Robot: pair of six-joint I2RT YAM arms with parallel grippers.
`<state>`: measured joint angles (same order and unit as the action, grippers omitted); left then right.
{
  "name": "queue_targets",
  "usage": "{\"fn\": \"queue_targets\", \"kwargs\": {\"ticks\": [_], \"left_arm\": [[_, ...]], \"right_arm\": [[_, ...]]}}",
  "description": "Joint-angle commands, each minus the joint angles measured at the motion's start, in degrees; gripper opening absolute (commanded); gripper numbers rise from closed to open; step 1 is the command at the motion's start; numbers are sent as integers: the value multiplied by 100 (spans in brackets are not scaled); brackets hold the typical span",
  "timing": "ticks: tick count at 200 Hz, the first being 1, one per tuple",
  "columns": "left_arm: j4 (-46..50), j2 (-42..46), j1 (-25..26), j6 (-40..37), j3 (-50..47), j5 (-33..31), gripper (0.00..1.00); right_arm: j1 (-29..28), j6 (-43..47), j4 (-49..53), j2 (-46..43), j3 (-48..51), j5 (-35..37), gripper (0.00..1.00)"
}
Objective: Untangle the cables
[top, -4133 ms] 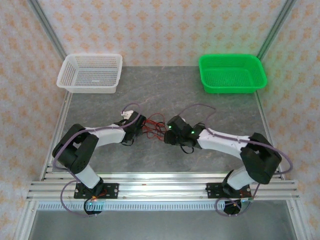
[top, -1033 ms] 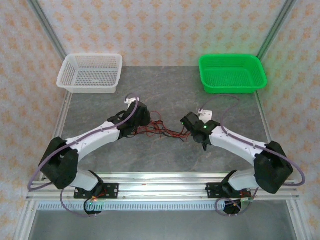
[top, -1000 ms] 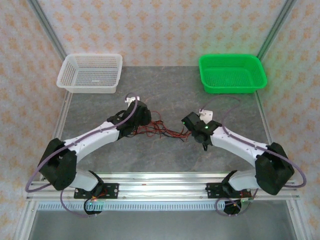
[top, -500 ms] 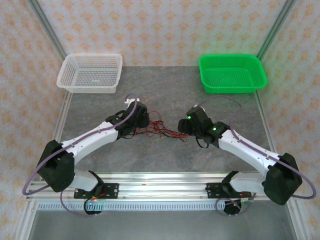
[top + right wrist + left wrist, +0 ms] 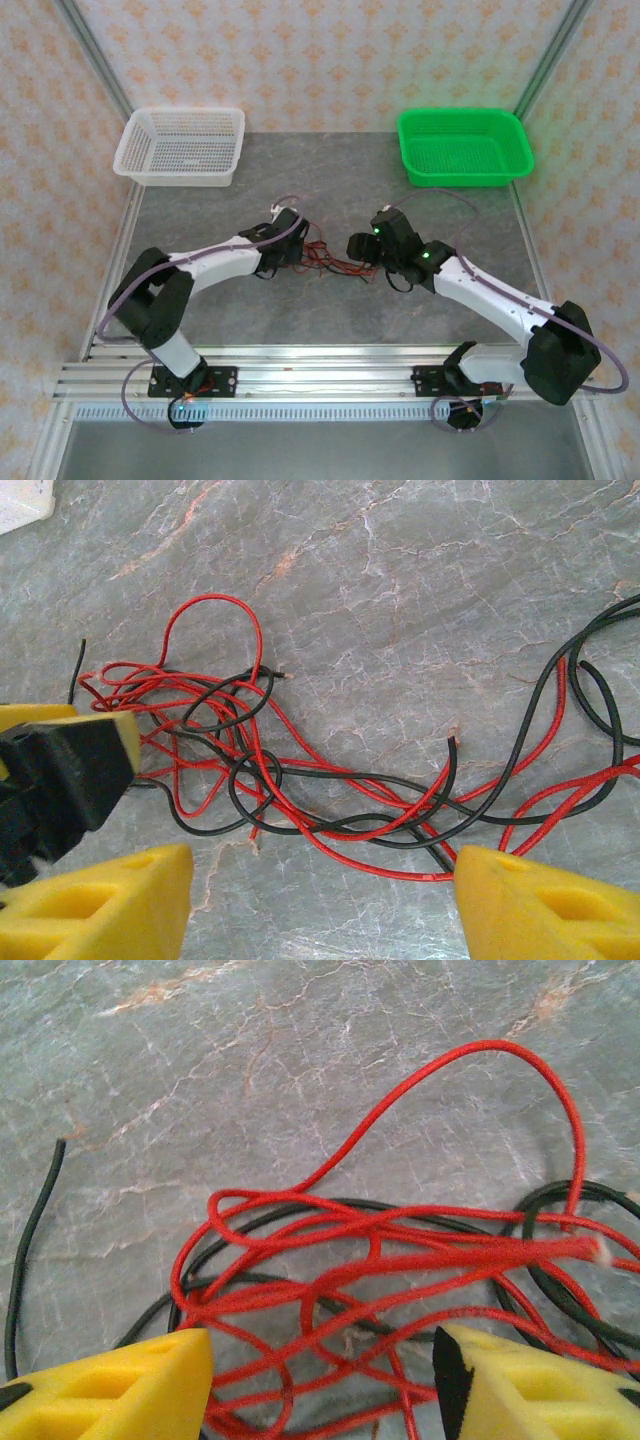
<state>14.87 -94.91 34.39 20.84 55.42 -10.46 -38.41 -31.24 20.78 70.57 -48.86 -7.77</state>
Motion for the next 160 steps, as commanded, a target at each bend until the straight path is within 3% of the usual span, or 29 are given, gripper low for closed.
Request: {"fn": "queue_targets", "kwargs": {"ticks": [1,49,72,92,107,160], "left_arm": [[-270,-237,-48,-298,365,-569,57],[-489,-420,-82,-439,523,-717,51],[-525,-561,-123,-467,510,-686,41],[-564,-598,-135,-458,483,-682,23],[-573,-541,-135,-442,471,-689,0],[-335,312,-26,-314,633,-590,0]], "right_arm": [[18,-88,-5,-170,26,109,69],[18,-110,6,-162,52,184,69],[18,-110,-21,-96,26,160,69],[18,-111,-35,-78,17,149,69],[18,-103,-51,-70,17,138,69],[-25,-97,-391,72,76,-258,69]]}}
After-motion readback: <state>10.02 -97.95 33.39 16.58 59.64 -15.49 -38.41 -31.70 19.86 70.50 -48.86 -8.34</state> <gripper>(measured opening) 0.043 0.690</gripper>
